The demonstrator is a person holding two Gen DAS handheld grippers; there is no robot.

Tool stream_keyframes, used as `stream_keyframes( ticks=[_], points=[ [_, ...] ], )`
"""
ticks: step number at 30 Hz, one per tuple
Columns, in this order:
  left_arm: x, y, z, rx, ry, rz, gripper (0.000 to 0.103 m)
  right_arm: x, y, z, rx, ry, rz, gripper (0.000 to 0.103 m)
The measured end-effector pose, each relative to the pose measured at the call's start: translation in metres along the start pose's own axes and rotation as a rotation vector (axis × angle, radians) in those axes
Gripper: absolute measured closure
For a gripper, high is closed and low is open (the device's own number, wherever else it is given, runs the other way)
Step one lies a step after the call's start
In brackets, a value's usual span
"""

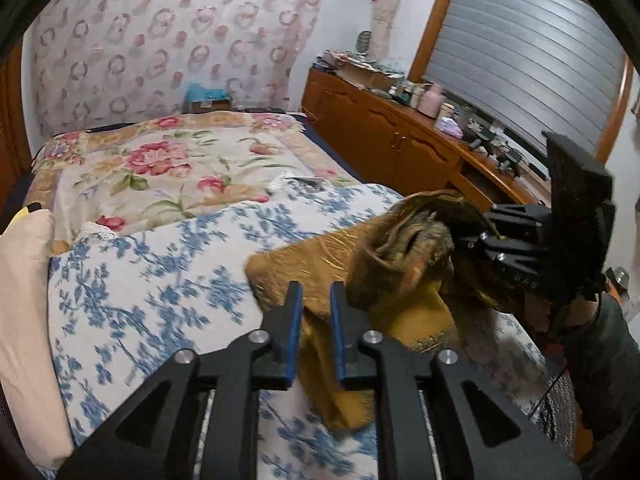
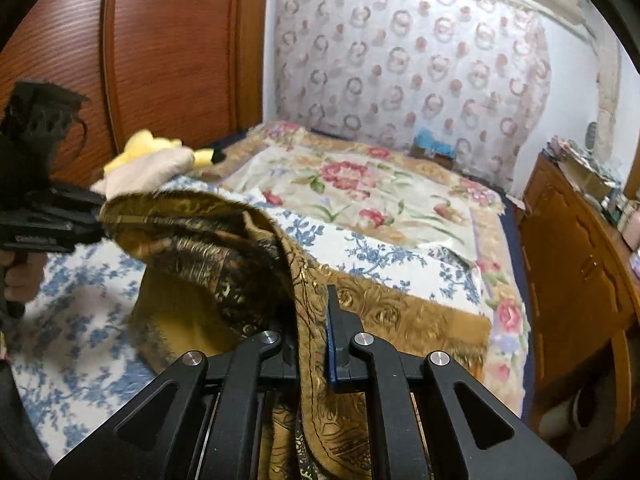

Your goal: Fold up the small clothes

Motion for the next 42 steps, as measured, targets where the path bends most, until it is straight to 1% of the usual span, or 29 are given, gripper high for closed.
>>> stream_keyframes(
  ticks=[1,3,6,12,15,17,19,21,24,26,28,31,33,37,42],
  points=[
    [-0.002,-0.002,-0.006,0.008,0.001,-0.004,0.078,-0.007,0.001,0.003,0.007,0.001,-0.015,0.098],
    [-0.008,-0.002,-0.015,0.023,0.005,-0.012,0.074,-0.022,0.004,0.006,0.02,0.0,-0.046,0.098],
    [-0.016,-0.002,-0.023,0.03,0.005,-0.028,0.071,-0.04,0.008,0.012,0.022,0.006,-0.09,0.098],
    [-0.025,-0.004,-0.026,0.039,0.021,-0.029,0.071,-0.052,0.003,0.014,0.042,-0.009,-0.115,0.098],
    [-0.031,-0.003,-0.026,0.039,0.016,-0.042,0.071,-0.056,-0.003,0.014,0.057,-0.014,-0.126,0.098],
    [-0.035,-0.002,-0.025,0.034,0.014,-0.05,0.071,-0.055,-0.009,0.014,0.059,-0.009,-0.125,0.088],
    [-0.04,0.0,-0.023,0.031,0.013,-0.06,0.071,-0.046,-0.02,0.02,0.066,0.036,-0.091,0.062],
    [-0.045,0.002,-0.021,0.025,0.013,-0.07,0.071,-0.033,-0.032,0.026,0.051,0.053,-0.048,0.051],
    [-0.05,0.003,-0.017,0.012,0.012,-0.083,0.071,-0.009,-0.043,0.036,0.013,0.081,-0.006,0.051],
    [-0.053,0.003,-0.016,0.006,0.014,-0.088,0.071,0.005,-0.043,0.041,0.004,0.107,0.005,0.051],
    [-0.056,0.003,-0.014,0.003,0.015,-0.092,0.071,0.018,-0.037,0.043,-0.029,0.111,0.008,0.051],
    [-0.059,0.005,-0.012,-0.009,0.012,-0.098,0.071,0.027,-0.013,0.043,-0.065,0.115,-0.026,0.051],
    [-0.061,0.008,-0.012,-0.013,0.012,-0.102,0.071,0.03,0.009,0.038,-0.07,0.135,-0.06,0.051],
    [-0.06,0.011,-0.012,-0.015,0.015,-0.096,0.071,0.029,0.045,0.019,-0.074,0.122,-0.121,0.051],
    [-0.054,0.01,-0.009,-0.038,0.013,-0.08,0.071,0.028,0.074,0.012,-0.06,0.158,-0.19,0.051]
  ],
)
Point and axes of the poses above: each gripper's, at about its wrist camera, not at the fingertips, and x roughly against the way its jaws point, z to its right, y to its underside, the point moved 10 cm from there along -x, roughly the way its jaws point, and after that the axes turned 3 degrees about -x, right-handed, at the moved point
